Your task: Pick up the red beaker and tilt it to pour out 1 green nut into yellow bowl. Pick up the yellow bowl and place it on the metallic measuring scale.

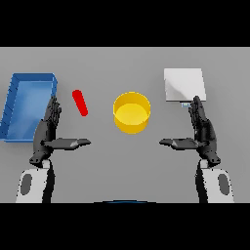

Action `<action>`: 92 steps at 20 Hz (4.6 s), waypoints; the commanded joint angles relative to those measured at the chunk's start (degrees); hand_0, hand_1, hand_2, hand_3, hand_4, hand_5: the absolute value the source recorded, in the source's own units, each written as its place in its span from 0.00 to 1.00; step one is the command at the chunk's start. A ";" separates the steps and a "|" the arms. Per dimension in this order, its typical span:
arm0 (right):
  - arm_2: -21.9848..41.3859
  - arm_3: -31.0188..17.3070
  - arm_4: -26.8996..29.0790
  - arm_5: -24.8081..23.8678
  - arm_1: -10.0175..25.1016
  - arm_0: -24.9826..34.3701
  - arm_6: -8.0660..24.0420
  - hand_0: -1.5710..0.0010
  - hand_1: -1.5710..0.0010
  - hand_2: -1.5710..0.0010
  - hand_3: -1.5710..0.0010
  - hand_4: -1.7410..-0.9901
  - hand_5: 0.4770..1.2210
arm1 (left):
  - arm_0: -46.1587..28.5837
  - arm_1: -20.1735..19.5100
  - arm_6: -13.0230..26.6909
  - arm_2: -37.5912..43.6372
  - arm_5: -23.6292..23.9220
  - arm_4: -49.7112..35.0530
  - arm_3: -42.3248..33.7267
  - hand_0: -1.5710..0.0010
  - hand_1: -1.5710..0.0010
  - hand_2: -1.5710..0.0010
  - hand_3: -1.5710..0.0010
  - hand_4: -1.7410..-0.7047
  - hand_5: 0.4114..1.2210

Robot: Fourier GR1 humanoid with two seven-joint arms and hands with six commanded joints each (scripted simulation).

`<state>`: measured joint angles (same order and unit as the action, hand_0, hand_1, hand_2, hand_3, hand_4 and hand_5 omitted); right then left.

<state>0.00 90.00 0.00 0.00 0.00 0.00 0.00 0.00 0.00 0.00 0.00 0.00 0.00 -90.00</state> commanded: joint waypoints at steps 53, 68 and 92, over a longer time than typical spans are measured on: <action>7.76 6.67 -13.80 -3.22 1.50 -4.99 -6.08 1.00 1.00 1.00 1.00 0.68 0.28 | 33.08 0.54 -25.43 6.32 11.09 11.31 47.55 0.17 0.16 0.16 0.23 0.13 0.87; 8.27 6.95 -16.82 -4.60 2.49 -6.14 -7.67 1.00 1.00 1.00 1.00 0.86 0.25 | 36.82 -9.60 -9.77 -8.76 8.06 26.14 34.55 0.01 0.01 0.01 0.01 0.01 0.89; 9.35 7.80 -16.60 -3.07 2.26 -6.36 -7.43 1.00 1.00 1.00 1.00 0.89 0.29 | 63.67 -15.05 -3.42 -47.02 -15.83 62.71 46.12 0.00 0.00 0.00 0.00 0.03 1.00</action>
<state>9.34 97.81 -16.60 -3.08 2.27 -6.37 -7.54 63.66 -15.07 -3.43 -47.01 -15.88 62.70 -43.88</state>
